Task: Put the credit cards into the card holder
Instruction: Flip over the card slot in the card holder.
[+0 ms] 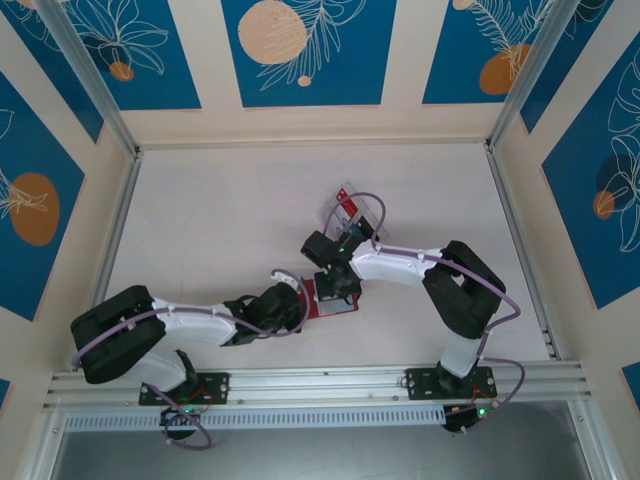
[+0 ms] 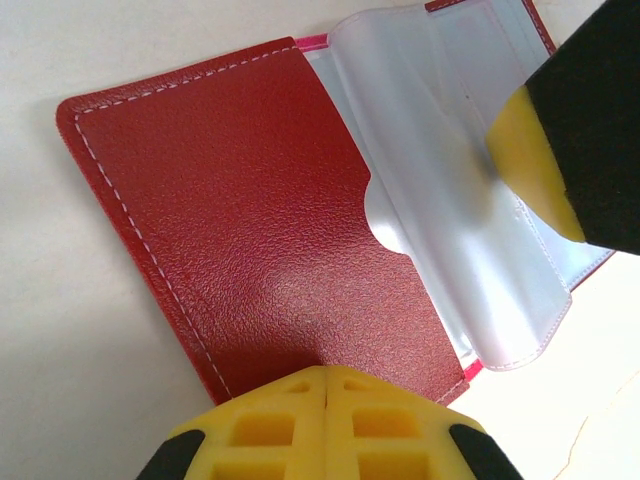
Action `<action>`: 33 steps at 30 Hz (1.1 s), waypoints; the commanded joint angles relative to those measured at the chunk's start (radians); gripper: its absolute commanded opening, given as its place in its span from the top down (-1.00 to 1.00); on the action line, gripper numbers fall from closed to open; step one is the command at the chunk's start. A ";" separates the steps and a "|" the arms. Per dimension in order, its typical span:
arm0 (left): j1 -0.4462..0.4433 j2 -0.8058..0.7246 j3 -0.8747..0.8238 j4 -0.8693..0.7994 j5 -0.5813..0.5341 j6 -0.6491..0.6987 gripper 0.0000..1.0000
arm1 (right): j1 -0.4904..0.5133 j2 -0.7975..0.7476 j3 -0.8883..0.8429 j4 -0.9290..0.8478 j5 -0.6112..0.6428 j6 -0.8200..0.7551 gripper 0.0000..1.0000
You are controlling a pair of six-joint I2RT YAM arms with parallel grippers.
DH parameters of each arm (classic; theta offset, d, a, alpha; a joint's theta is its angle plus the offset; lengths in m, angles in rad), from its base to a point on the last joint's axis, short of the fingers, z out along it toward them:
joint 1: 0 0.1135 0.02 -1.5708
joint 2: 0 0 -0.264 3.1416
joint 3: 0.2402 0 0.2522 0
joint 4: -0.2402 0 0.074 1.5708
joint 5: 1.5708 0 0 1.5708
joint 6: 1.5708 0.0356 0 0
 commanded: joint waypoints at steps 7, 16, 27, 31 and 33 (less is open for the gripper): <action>-0.016 0.018 -0.002 -0.120 0.040 0.029 0.94 | -0.057 0.007 -0.049 0.122 -0.188 -0.023 0.93; -0.017 0.022 0.027 -0.145 0.055 0.062 0.92 | -0.094 -0.014 -0.084 0.242 -0.361 -0.008 0.91; -0.017 -0.039 0.012 -0.152 0.058 0.107 0.65 | -0.138 -0.006 -0.145 0.312 -0.433 0.018 0.46; -0.019 -0.120 -0.008 -0.171 0.055 0.142 0.49 | -0.152 0.014 -0.148 0.318 -0.440 0.027 0.36; -0.025 -0.156 -0.013 -0.186 0.055 0.163 0.40 | -0.157 0.023 -0.150 0.324 -0.451 0.030 0.32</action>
